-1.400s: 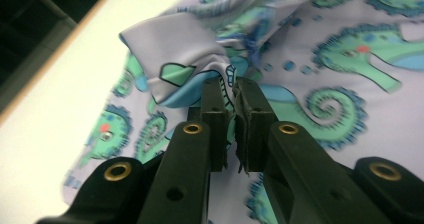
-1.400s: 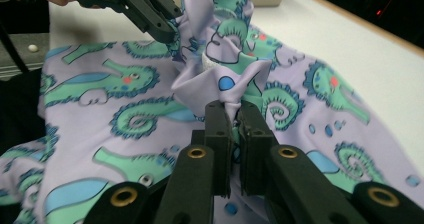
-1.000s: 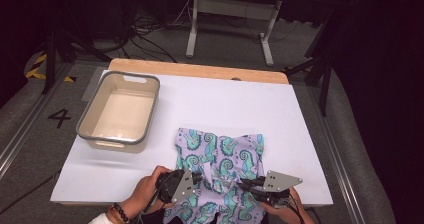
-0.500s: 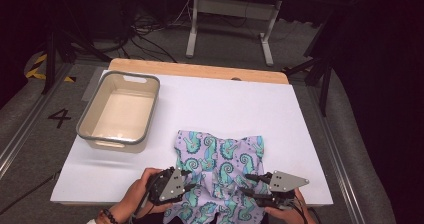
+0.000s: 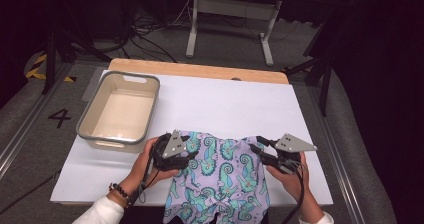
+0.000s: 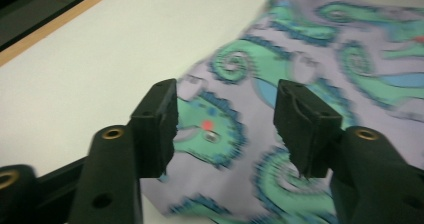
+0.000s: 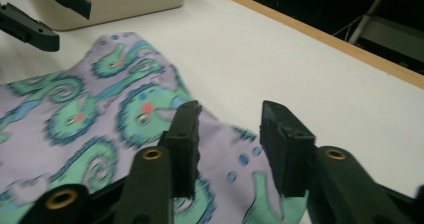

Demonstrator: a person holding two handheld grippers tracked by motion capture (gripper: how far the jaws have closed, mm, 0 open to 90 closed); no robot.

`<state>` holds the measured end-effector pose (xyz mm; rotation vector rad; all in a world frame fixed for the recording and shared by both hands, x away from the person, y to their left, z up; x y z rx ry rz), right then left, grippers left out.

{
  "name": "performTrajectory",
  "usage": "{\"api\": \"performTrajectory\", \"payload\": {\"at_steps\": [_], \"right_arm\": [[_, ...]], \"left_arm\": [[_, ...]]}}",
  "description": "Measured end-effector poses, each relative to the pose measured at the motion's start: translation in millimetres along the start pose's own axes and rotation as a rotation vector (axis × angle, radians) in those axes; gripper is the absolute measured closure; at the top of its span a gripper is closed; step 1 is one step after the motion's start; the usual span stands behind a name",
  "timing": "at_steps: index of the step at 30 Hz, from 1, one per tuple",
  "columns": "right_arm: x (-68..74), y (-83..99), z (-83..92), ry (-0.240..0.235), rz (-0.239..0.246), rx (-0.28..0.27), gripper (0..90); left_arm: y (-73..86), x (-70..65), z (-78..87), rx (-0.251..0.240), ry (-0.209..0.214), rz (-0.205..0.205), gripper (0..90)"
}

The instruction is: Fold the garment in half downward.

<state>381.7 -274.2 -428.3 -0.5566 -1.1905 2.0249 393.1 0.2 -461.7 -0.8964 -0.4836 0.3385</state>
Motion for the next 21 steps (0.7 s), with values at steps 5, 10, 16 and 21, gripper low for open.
{"api": "performTrajectory", "payload": {"at_steps": [5, 10, 16, 21], "right_arm": [[-21.9, 5.3, -36.7, 0.029, -0.016, 0.103, 51.5], [-41.6, 27.0, -54.1, 0.059, -0.071, 0.185, 48.5], [-53.8, 44.4, -57.9, 0.098, -0.107, 0.252, 51.5], [-59.2, 51.2, -54.8, 0.102, -0.131, 0.249, 51.9]], "left_arm": [[7.8, 18.3, -29.1, 0.053, -0.03, 0.041, 46.1], [24.5, 29.1, -46.4, 0.119, -0.033, 0.079, 48.6], [34.9, 33.8, -51.6, 0.181, -0.046, 0.102, 50.5], [37.8, 37.4, -49.8, 0.191, -0.057, 0.122, 48.4]]}}
Point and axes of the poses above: each handheld gripper's, and its own axes: z roughly backward along the jaws, y roughly out of its underside, x roughly to its left, the point moved 6 cm from there along -z, roughly forward along the jaws, and after that the axes turned 7 degrees about -z, right-handed, at the moved point
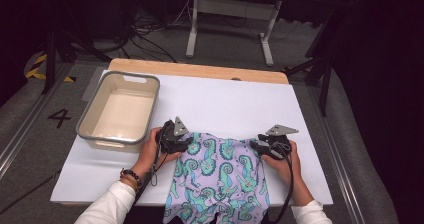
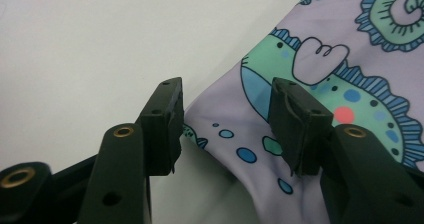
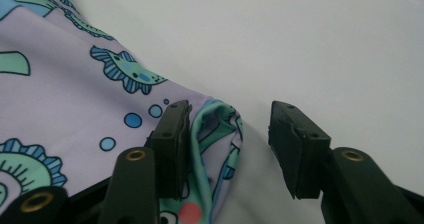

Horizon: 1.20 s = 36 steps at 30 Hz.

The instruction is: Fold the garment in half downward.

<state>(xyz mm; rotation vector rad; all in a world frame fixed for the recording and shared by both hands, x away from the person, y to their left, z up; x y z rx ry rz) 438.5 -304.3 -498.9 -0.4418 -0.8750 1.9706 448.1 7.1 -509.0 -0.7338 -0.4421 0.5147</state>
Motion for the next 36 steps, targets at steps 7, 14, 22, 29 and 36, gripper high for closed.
{"api": "performTrajectory", "payload": {"at_steps": [7, 14, 22, 29, 36], "right_arm": [[-3.2, 2.7, 0.9, -0.051, -0.023, -0.002, 61.0], [-1.2, 2.0, 0.2, -0.092, -0.037, 0.013, 73.7], [1.5, 1.7, -0.5, -0.112, -0.074, 0.007, 86.9], [-0.2, -6.3, 1.8, -0.053, -0.043, -0.035, 88.0], [-6.2, -25.0, 2.8, -0.015, -0.032, -0.084, 88.4]], "left_arm": [[0.9, 2.7, -1.2, 0.003, 0.012, 0.033, 44.2], [0.6, -1.6, -0.2, -0.002, 0.123, 0.062, 65.0], [0.0, -2.7, 1.0, -0.006, 0.138, 0.035, 84.8], [-4.8, -0.4, -1.0, 0.016, 0.068, 0.009, 85.7], [-21.5, 8.1, -5.0, 0.028, -0.002, 0.021, 85.9]]}}
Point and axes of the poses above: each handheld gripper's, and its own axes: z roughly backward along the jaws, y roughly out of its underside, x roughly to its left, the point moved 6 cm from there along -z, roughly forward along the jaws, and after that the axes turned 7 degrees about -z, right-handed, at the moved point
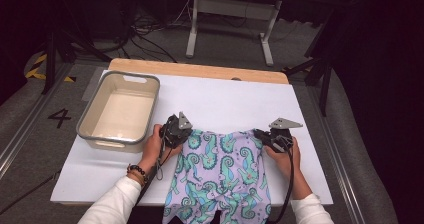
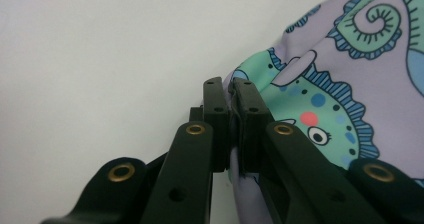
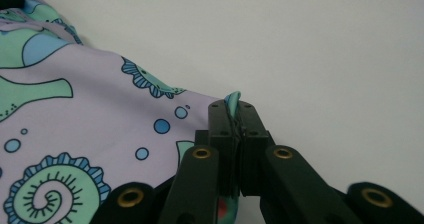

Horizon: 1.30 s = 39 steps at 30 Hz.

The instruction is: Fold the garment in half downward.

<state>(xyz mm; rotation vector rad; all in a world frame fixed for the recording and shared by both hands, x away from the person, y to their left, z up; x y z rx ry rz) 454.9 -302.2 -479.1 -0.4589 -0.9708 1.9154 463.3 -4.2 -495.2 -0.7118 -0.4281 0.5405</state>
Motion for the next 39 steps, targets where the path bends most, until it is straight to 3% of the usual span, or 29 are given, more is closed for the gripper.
{"api": "performTrajectory", "payload": {"at_steps": [4, 10, 21, 26, 34, 39], "right_arm": [[-6.8, -12.3, -1.8, 0.027, -0.006, -0.038, 88.4], [-18.7, -31.8, -7.7, 0.07, -0.016, -0.081, 88.4], [-35.0, -68.0, -22.0, 0.136, -0.022, -0.116, 88.4], [-41.7, -76.1, -32.3, 0.16, -0.028, -0.108, 88.3], [-48.8, -75.9, -49.6, 0.209, -0.02, -0.07, 88.3], [-49.7, -79.7, -54.7, 0.226, -0.02, -0.067, 88.1]], "left_arm": [[-9.6, 10.6, -0.5, 0.001, -0.049, 0.009, 86.0], [-23.0, 29.8, -8.1, -0.001, -0.114, 0.071, 86.0], [-47.6, 67.4, -26.5, -0.025, -0.222, 0.144, 86.0], [-57.8, 75.9, -35.1, -0.005, -0.257, 0.125, 85.9], [-58.1, 82.4, -47.3, 0.026, -0.275, 0.106, 85.8], [-59.1, 87.1, -50.8, 0.029, -0.308, 0.124, 86.0]]}}
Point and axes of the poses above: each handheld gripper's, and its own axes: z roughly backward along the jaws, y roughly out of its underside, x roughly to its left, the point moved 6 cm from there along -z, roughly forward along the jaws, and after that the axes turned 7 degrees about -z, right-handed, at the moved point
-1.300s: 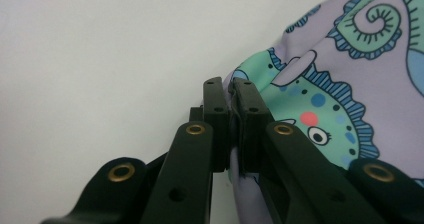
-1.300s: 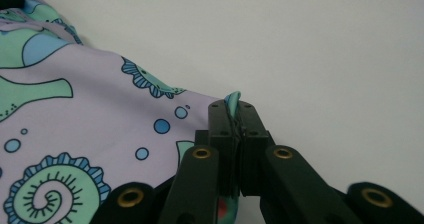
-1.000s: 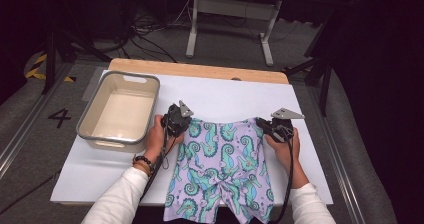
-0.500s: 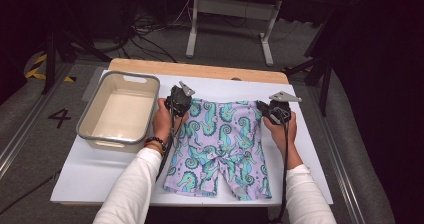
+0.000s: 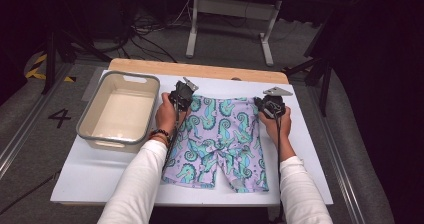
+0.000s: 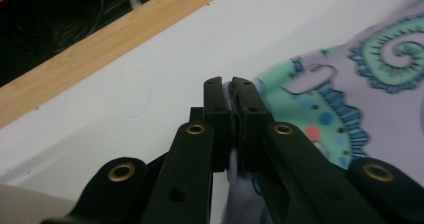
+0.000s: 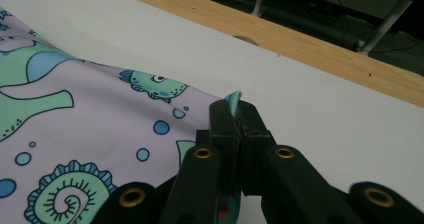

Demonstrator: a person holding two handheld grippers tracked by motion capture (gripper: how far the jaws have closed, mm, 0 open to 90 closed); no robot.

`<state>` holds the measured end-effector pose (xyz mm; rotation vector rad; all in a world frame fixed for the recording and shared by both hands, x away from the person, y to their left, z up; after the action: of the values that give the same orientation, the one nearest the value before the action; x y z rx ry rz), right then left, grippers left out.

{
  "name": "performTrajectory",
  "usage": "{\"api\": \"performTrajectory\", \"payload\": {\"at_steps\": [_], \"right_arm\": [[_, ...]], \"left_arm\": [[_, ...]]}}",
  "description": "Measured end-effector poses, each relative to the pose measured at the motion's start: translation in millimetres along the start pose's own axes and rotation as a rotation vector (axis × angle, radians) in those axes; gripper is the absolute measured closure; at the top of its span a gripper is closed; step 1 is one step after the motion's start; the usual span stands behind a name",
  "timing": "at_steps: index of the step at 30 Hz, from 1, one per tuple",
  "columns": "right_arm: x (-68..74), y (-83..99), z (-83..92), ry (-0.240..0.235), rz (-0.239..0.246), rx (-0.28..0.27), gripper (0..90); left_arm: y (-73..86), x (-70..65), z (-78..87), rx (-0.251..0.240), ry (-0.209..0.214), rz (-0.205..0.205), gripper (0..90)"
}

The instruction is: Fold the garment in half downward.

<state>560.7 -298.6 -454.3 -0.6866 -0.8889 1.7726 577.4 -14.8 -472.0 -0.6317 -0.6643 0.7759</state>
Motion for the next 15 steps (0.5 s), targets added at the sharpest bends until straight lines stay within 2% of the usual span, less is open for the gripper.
{"api": "performTrajectory", "payload": {"at_steps": [4, 6, 8, 10, 12, 14, 15], "right_arm": [[1.7, -1.0, -2.8, 0.028, 0.001, -0.006, 84.0], [2.7, 1.0, -3.3, 0.022, -0.012, -0.001, 83.5], [3.7, 2.7, -1.2, 0.024, -0.009, -0.002, 80.5], [4.7, 3.7, 3.2, 0.006, -0.024, -0.014, 78.5], [5.3, 4.8, 9.7, -0.001, -0.024, -0.028, 77.5], [7.3, 6.9, 17.1, -0.012, -0.028, -0.04, 80.9], [10.0, 8.9, 21.5, -0.034, -0.021, -0.045, 81.2]], "left_arm": [[-0.4, -0.6, 1.8, -0.014, 0.019, 0.027, 80.5], [-0.6, -0.3, 4.3, -0.027, 0.023, 0.046, 80.3], [-0.4, -2.7, 7.6, -0.032, 0.042, 0.045, 77.7], [0.8, -7.7, 11.4, -0.046, 0.065, 0.041, 76.1], [3.0, -13.9, 16.4, -0.053, 0.081, 0.026, 75.4], [5.4, -20.4, 24.3, -0.075, 0.105, -0.004, 75.6], [6.3, -22.4, 27.0, -0.083, 0.108, -0.002, 75.8]]}}
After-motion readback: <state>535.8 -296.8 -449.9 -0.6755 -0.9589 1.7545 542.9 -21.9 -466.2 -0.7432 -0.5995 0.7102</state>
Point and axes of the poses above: each handheld gripper's, and its own axes: z roughly backward along the jaws, y roughly out of its underside, x roughly to its left, the point moved 6 cm from there along -z, roughly forward along the jaws, and after that the axes turned 7 degrees about -z, right-handed, at the moved point
